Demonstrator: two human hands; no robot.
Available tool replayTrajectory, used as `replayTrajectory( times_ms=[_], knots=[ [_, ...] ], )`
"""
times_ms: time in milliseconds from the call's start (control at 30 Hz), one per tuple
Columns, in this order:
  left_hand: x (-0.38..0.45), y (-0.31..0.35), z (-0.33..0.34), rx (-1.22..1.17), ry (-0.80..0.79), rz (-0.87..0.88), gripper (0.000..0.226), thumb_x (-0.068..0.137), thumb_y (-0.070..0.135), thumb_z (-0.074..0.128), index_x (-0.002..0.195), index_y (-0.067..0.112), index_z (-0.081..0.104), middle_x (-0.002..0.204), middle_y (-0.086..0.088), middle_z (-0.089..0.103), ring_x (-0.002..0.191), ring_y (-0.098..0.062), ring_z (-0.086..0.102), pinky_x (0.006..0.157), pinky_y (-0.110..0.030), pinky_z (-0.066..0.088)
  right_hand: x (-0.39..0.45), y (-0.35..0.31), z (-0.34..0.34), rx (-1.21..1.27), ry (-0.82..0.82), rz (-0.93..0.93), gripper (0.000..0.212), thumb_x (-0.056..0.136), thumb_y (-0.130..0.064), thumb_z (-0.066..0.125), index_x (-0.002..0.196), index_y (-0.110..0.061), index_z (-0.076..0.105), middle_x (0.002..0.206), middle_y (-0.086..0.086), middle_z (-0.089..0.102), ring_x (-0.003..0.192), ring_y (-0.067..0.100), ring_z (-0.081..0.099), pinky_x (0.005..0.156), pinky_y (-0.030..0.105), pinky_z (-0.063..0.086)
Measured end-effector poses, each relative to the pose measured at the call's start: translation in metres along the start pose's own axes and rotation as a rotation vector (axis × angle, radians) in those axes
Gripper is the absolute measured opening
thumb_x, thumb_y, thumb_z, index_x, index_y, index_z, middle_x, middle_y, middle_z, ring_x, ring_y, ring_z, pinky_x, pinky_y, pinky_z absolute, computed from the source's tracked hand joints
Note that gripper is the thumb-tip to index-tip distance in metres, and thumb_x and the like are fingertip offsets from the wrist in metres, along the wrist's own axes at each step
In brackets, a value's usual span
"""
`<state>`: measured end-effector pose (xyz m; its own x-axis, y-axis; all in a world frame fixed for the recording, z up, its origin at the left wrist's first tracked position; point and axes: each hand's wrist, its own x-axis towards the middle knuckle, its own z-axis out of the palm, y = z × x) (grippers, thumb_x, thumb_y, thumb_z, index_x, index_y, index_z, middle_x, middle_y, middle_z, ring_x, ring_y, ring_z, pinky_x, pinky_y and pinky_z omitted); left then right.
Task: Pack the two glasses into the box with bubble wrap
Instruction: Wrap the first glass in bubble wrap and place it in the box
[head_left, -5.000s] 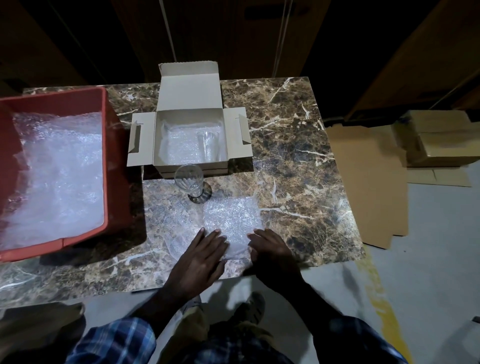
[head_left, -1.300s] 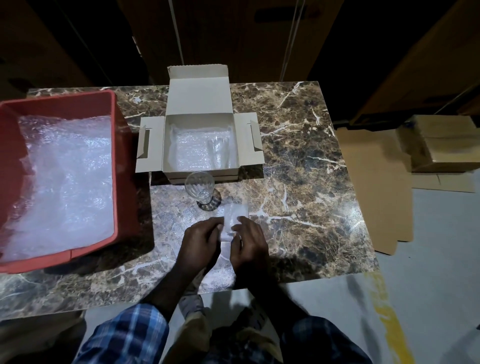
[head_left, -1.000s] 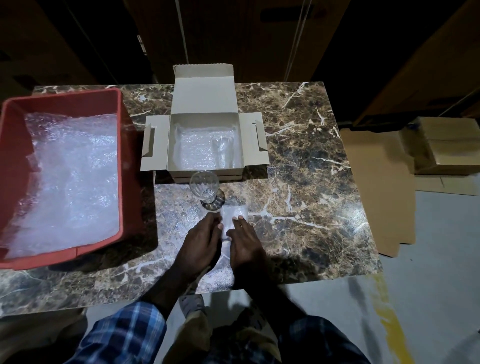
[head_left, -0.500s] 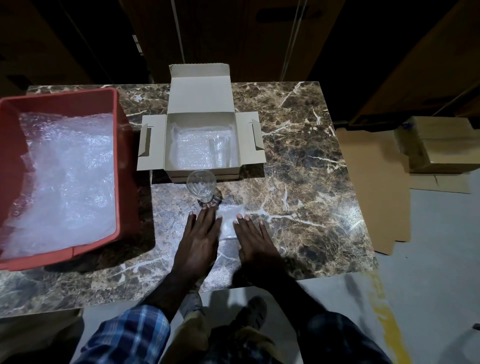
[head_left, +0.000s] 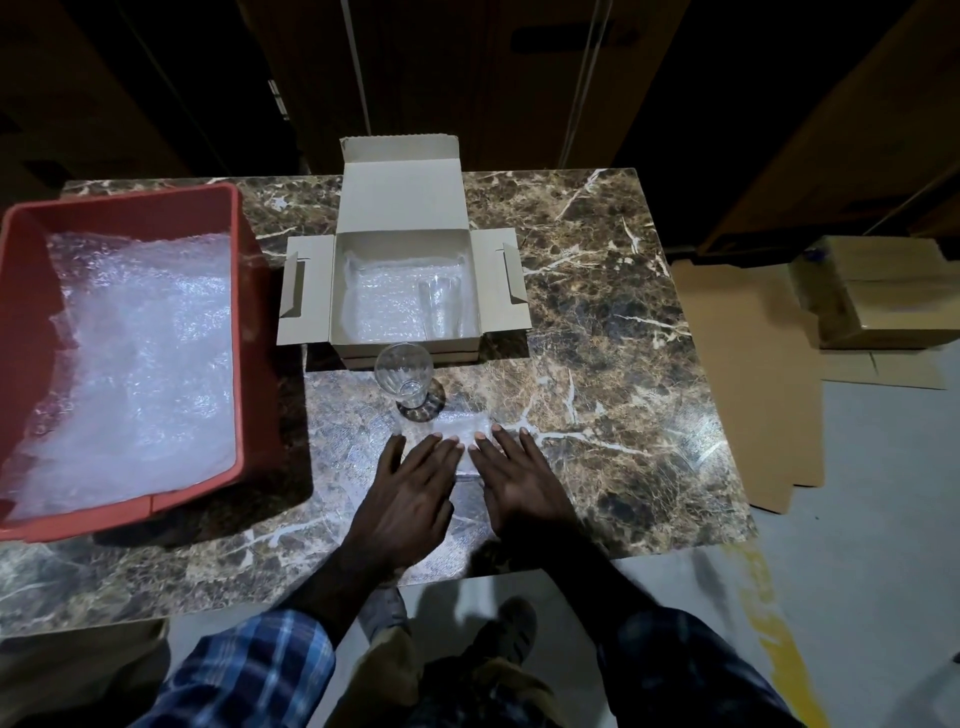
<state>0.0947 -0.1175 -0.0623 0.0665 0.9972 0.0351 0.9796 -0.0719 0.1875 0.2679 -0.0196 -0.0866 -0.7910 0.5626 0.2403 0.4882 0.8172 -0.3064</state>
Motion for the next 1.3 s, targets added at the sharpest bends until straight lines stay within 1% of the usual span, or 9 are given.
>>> replayTrajectory(
  times_ms=[133,300,367,467,633,833,1000,1200,1300],
  knots=[
    [0.002,-0.006,-0.002,-0.054,-0.004,-0.002,0.055,0.097,0.036,0.042,0.143,0.007,0.050,0.144,-0.006,0.055,0.136,-0.024,0.045,0.109,-0.045,0.029,-0.002,0.006,-0.002,0.097,0.024,0.042,0.040,0.090,-0.011,0.044,0.120,-0.006,0.070,0.129,0.011,0.066,0.121,0.034,0.057,0.108,0.048,0.039],
    [0.002,-0.006,-0.004,-0.159,0.046,-0.124,0.054,0.091,0.045,0.050,0.137,0.016,0.057,0.137,0.004,0.061,0.123,-0.022,0.049,0.096,-0.039,0.030,0.004,0.006,-0.007,0.252,-0.100,0.335,0.029,0.094,-0.028,0.053,0.119,-0.029,0.068,0.114,0.001,0.068,0.106,0.024,0.053,0.088,0.038,0.046],
    [0.007,-0.004,-0.008,-0.246,0.062,-0.193,0.049,0.088,0.045,0.053,0.130,0.020,0.061,0.114,0.009,0.069,0.109,-0.021,0.052,0.088,-0.039,0.034,0.010,-0.001,-0.015,0.337,-0.066,0.438,0.027,0.092,-0.025,0.059,0.116,-0.029,0.071,0.097,0.004,0.062,0.097,0.026,0.054,0.084,0.038,0.048],
    [0.012,0.000,-0.019,-0.445,0.088,-0.325,0.044,0.084,0.040,0.068,0.125,0.025,0.064,0.075,0.017,0.055,0.094,-0.015,0.045,0.085,-0.038,0.037,0.018,-0.005,-0.027,0.431,-0.025,0.547,0.026,0.093,-0.017,0.064,0.116,-0.023,0.074,0.087,0.002,0.050,0.093,0.030,0.056,0.087,0.038,0.046],
    [0.016,-0.005,-0.026,-0.595,0.077,-0.418,0.040,0.082,0.033,0.072,0.122,0.033,0.068,0.074,0.009,0.052,0.091,-0.011,0.043,0.086,-0.040,0.046,0.027,-0.006,-0.033,0.446,-0.099,0.633,0.026,0.092,-0.013,0.063,0.113,-0.025,0.074,0.094,0.012,0.061,0.097,0.028,0.057,0.085,0.031,0.044],
    [0.022,-0.001,-0.021,-0.739,0.158,-0.539,0.015,0.096,0.044,0.061,0.102,0.038,0.074,0.066,0.007,0.060,0.090,-0.011,0.044,0.072,-0.036,0.046,0.025,-0.010,-0.036,0.533,-0.045,0.669,0.015,0.081,-0.034,0.079,0.091,-0.022,0.076,0.075,-0.023,0.056,0.096,0.021,0.056,0.082,0.034,0.048],
    [0.031,0.006,-0.009,-0.822,0.226,-0.730,0.024,0.094,0.045,0.059,0.077,0.031,0.070,0.058,0.011,0.065,0.083,-0.027,0.054,0.078,-0.037,0.045,0.042,-0.008,-0.028,0.607,0.043,0.750,0.036,0.082,-0.052,0.068,0.077,-0.017,0.074,0.067,-0.006,0.069,0.076,0.023,0.065,0.077,0.038,0.051],
    [0.044,0.014,-0.010,-0.710,0.293,-0.880,0.028,0.091,0.042,0.065,0.069,0.026,0.067,0.063,0.012,0.062,0.095,-0.021,0.048,0.087,-0.042,0.043,0.055,-0.008,-0.024,0.544,0.020,0.812,0.033,0.083,-0.035,0.074,0.072,-0.024,0.046,0.062,-0.003,0.054,0.076,0.030,0.055,0.063,0.031,0.034],
    [0.047,0.017,-0.009,-0.610,0.237,-0.887,0.027,0.093,0.039,0.063,0.071,0.022,0.059,0.068,0.011,0.057,0.096,-0.022,0.045,0.087,-0.041,0.036,0.057,-0.009,-0.020,0.479,-0.005,0.838,0.030,0.084,-0.035,0.072,0.075,-0.022,0.046,0.069,0.003,0.057,0.079,0.031,0.053,0.065,0.033,0.037]
  ],
)
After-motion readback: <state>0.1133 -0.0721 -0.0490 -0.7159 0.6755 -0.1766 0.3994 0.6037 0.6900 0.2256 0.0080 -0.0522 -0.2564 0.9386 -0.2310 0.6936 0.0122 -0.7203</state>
